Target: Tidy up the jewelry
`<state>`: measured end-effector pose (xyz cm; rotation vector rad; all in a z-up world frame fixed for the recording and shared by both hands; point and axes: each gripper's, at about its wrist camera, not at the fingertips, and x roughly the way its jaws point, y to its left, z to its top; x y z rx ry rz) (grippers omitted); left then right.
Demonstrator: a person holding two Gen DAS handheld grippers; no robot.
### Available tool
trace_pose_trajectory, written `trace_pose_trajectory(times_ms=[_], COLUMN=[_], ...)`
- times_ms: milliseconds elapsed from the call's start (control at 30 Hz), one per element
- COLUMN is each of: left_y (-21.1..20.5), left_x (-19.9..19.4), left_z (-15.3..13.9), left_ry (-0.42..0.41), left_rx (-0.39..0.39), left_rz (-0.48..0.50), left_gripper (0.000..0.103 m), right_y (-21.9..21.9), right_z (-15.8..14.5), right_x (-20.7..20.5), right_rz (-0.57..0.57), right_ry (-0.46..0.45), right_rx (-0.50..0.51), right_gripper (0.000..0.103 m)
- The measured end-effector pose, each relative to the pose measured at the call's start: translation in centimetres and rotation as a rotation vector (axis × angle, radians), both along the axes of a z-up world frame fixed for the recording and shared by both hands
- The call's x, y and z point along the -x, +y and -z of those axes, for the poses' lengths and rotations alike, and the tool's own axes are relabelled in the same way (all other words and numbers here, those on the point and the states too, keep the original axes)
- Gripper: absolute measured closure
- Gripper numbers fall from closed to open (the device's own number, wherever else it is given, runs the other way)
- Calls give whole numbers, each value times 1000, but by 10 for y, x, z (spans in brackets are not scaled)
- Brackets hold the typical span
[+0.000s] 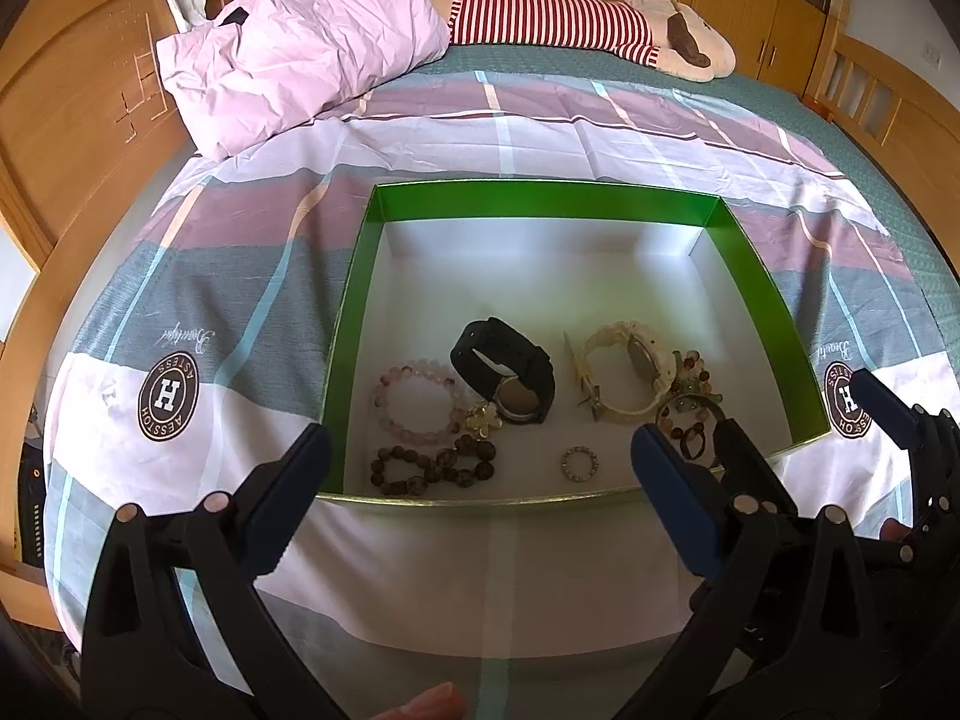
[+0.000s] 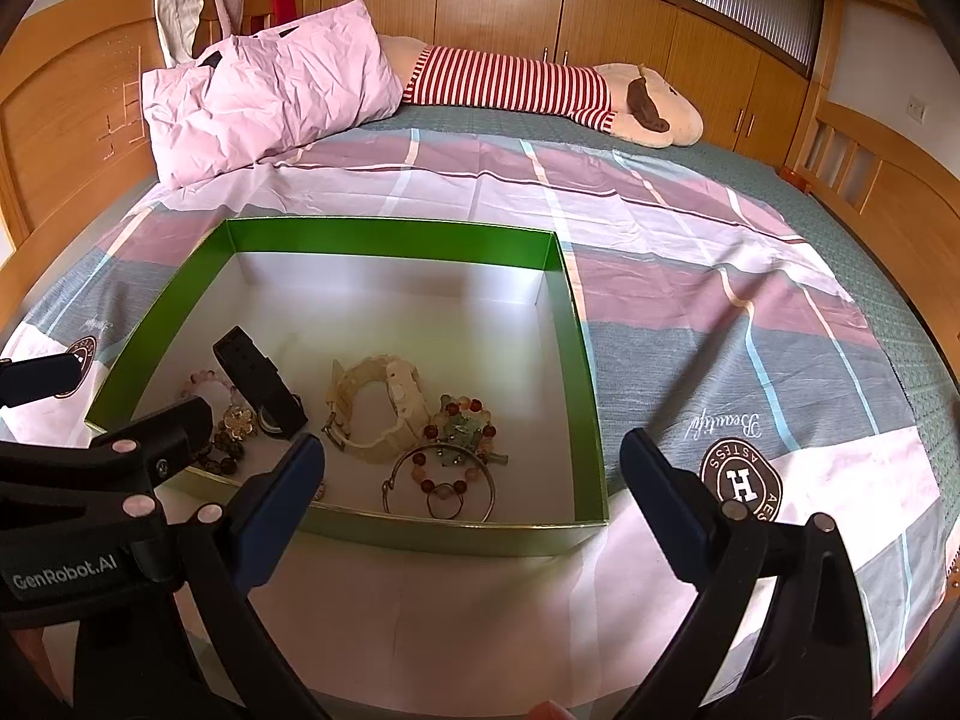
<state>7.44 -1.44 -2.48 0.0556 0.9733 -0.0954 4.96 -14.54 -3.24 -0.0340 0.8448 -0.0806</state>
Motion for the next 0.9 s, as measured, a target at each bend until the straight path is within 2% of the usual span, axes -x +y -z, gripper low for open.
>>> trace_pose_trajectory(times_ms=[900], left_y=[0], left_x=[0], left_z=[1], left_ry=[9], left_rx=[2], left_rz=[9], left_gripper=[2], right_y=[0], right_z=[4], right_x=[1], right_rz=[0], right_ry=[5], right_rx=[8], right_gripper=[4])
